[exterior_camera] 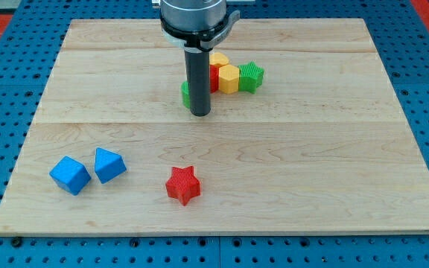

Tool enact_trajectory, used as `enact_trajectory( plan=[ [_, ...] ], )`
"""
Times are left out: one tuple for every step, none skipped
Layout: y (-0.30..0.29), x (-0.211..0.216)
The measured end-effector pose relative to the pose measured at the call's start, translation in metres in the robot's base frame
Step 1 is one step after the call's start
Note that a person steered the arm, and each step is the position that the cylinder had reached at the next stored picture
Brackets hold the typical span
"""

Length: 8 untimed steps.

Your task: Move the green circle horizontal to the red circle

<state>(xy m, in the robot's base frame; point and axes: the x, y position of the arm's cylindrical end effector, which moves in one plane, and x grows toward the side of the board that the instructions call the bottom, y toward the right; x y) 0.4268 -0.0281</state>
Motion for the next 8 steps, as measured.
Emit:
enact_trajectory(
  plan=[
    [0.042, 0.048],
    [0.043, 0.025],
    [-0.014, 0.001],
    [-0.061, -0.047],
    [-0.064, -0.065],
    [-0.063, -0.024],
    [-0.010, 0.033],
    [0.033, 0.006]
  ],
)
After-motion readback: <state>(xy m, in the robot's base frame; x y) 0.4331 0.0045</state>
